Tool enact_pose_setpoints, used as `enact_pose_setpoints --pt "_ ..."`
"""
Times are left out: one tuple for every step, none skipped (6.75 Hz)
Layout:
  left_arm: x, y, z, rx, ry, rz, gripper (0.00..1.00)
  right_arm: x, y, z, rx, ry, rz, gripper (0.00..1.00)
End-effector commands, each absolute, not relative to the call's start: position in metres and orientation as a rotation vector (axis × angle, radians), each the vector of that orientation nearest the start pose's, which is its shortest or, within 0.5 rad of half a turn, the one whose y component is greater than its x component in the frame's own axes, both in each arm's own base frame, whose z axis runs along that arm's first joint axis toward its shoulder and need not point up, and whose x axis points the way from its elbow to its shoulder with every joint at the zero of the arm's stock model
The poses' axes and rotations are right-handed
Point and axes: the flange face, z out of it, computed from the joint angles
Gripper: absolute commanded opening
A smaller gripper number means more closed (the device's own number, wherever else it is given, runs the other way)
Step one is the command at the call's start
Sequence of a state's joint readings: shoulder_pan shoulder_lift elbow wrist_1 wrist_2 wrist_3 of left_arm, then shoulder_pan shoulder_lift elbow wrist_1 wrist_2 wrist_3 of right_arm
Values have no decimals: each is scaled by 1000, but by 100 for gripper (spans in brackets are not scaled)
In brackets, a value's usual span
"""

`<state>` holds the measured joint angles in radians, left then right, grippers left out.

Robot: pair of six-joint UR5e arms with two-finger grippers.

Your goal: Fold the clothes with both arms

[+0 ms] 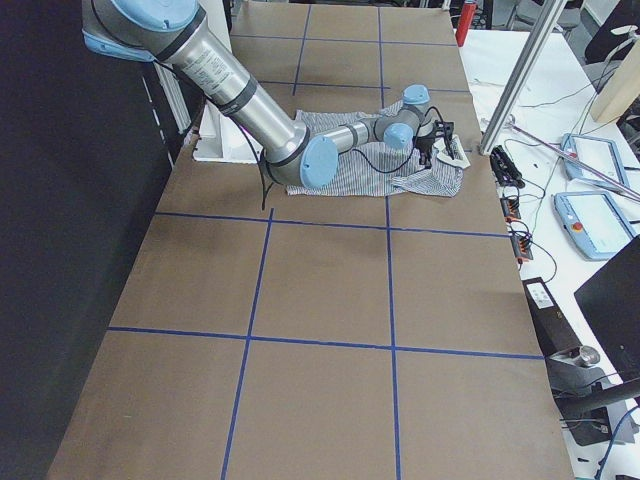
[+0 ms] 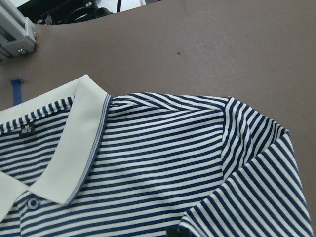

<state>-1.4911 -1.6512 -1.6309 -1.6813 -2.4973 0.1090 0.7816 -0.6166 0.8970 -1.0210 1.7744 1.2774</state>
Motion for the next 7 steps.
enact_pose_setpoints --pt "-11 -536 564 247 921 289 100 -555 -672 293 301 -793 357 99" --pt "-8 -537 559 239 966 277 100 -553 -672 286 307 -806 353 100" --pt "-3 -544 538 229 1001 189 100 -541 -671 262 332 -849 351 100" --pt "17 -547 519 249 1028 142 100 -519 -670 263 315 -886 341 100" --pt "65 -545 499 242 1074 124 100 -472 -658 287 254 -946 319 100" --pt "113 -556 464 220 1123 109 100 -427 -644 308 198 -995 305 100" --pt "195 -573 409 212 1116 135 100 -394 -638 336 157 -1010 303 100"
